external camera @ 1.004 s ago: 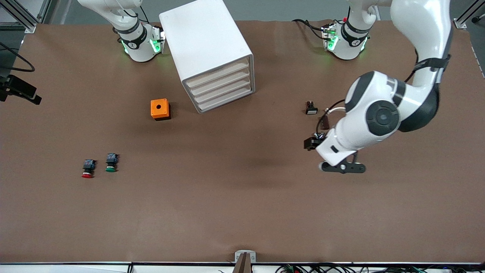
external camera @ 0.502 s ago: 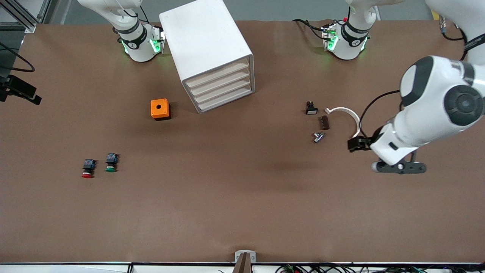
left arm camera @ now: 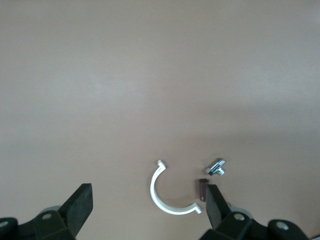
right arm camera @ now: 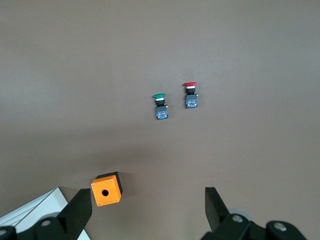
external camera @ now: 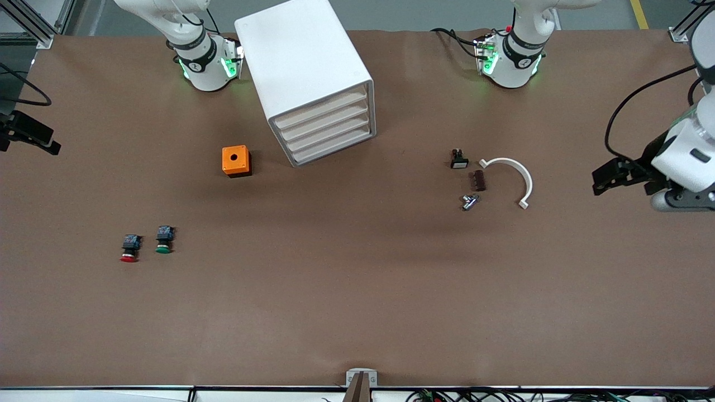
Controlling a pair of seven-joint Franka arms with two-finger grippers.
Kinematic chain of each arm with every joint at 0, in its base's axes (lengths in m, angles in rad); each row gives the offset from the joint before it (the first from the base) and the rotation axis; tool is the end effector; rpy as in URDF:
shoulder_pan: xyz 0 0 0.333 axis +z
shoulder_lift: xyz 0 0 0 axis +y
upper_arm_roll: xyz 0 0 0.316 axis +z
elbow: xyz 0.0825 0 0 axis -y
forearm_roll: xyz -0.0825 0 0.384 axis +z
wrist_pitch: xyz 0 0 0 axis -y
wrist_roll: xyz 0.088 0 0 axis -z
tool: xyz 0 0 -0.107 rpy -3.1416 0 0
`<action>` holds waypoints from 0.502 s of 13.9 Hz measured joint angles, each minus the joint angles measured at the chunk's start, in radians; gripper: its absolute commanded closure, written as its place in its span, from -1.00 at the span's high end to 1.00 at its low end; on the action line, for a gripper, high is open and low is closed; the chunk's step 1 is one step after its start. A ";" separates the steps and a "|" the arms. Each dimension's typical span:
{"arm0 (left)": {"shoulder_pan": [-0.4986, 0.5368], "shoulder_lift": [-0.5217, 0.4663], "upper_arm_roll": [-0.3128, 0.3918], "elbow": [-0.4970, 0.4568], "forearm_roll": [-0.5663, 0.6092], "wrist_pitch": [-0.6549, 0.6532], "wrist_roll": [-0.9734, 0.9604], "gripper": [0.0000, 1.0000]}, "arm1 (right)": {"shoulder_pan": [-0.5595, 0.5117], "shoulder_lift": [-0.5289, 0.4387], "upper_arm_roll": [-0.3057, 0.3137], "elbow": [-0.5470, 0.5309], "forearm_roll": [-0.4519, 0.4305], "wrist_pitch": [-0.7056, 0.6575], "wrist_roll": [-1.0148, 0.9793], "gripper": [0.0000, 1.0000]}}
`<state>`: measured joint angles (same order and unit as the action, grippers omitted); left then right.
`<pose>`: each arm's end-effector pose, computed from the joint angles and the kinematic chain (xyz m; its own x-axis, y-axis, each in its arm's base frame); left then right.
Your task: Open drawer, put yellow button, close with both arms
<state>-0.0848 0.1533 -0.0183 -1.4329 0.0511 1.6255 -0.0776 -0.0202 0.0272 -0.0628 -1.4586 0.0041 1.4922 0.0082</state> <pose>0.6045 -0.0564 0.6059 0.9987 -0.0280 0.0429 -0.0260 -0.9986 -0.0451 0.5535 -0.0450 0.6550 0.9959 -0.0907 0.0064 -0.0907 -0.9959 -0.0024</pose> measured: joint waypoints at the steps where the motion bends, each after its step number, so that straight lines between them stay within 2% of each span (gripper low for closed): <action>1: 0.000 -0.013 0.001 -0.002 0.005 -0.017 0.000 1.00 | 0.000 0.000 0.000 0.000 0.000 0.000 0.000 1.00; 7: 0.007 -0.041 -0.015 -0.016 0.004 -0.058 -0.023 1.00 | 0.000 0.000 0.000 0.000 0.000 0.000 -0.001 1.00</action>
<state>-0.0775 0.1121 -0.0334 -1.4490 0.0548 1.5675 -0.1003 -0.0202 0.0273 -0.0628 -1.4586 0.0041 1.4925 0.0076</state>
